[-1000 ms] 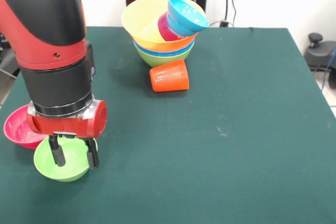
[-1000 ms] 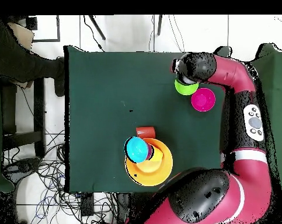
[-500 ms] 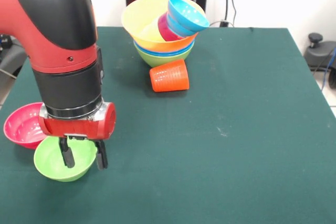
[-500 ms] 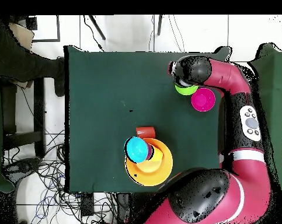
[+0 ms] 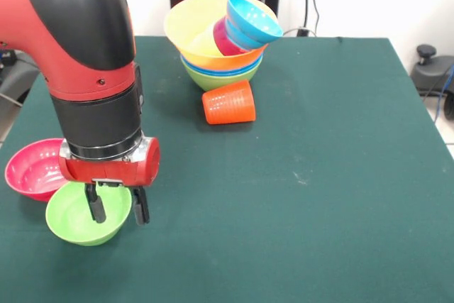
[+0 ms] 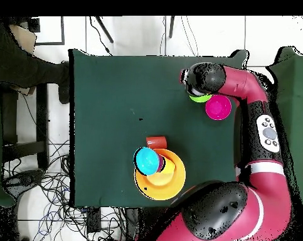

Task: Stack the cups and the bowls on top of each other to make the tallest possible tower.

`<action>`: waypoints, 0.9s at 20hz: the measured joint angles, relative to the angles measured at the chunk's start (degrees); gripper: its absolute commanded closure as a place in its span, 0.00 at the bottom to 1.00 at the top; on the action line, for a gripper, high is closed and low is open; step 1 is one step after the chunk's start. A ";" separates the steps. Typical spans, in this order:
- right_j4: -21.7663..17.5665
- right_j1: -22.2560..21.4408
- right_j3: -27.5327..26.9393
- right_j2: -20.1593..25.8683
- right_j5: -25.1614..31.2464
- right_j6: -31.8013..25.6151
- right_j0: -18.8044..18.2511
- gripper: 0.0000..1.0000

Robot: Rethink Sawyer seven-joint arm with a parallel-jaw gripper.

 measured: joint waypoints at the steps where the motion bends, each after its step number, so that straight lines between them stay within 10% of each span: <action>1: -0.04 0.02 0.21 0.00 0.00 0.00 -0.09 0.00; 12: -1.45 3.04 0.88 0.00 -0.01 0.00 -1.82 0.00; 13: -1.47 4.66 0.87 0.01 -0.02 0.00 -2.46 1.00; 18: -1.41 4.28 0.60 0.45 -0.94 -0.02 -3.15 1.00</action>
